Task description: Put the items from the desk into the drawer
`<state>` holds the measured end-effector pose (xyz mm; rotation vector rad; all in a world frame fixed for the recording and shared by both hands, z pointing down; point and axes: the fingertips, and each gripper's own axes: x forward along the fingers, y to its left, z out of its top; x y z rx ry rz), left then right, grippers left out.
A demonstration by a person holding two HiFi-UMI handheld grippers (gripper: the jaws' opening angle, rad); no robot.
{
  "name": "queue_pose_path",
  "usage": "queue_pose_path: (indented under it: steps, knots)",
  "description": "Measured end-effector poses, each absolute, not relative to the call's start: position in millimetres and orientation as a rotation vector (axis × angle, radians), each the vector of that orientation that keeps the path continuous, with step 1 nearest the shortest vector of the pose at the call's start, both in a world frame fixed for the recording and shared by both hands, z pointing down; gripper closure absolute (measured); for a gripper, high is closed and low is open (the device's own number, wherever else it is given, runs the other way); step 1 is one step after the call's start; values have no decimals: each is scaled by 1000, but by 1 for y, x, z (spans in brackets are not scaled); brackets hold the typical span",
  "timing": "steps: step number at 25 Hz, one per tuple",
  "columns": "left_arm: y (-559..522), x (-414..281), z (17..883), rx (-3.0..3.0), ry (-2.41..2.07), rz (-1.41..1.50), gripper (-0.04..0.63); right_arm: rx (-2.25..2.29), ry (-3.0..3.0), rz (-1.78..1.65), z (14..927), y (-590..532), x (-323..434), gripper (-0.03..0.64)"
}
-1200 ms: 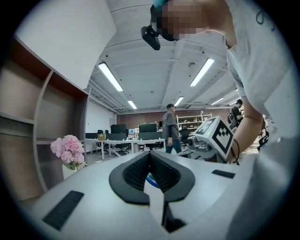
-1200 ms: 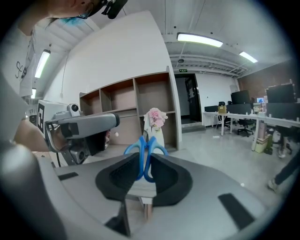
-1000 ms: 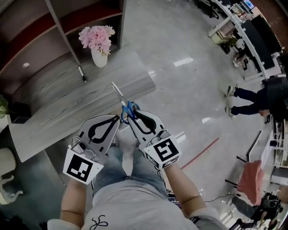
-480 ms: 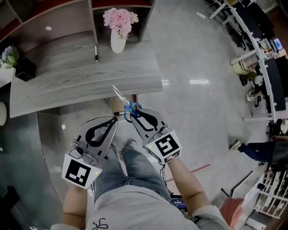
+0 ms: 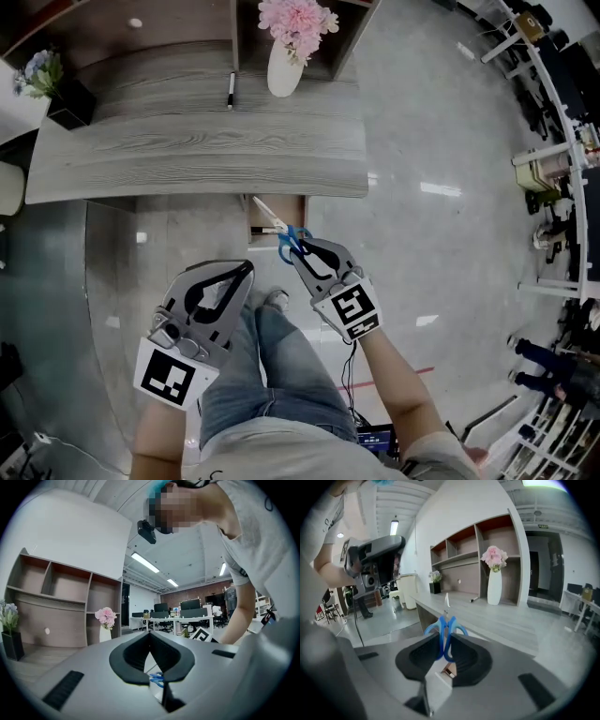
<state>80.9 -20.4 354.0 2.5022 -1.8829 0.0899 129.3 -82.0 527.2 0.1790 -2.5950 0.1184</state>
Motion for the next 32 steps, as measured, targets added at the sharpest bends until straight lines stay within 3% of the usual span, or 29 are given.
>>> queue_pose_path:
  steps: [20,32]
  knots:
    - [-48,40,495,2445,-1815,103,588,160,-2329,111,755,-116,113,531]
    - [-53,19,514,2418,-1815,97,588,225,-2234,14,792,-148,93,521]
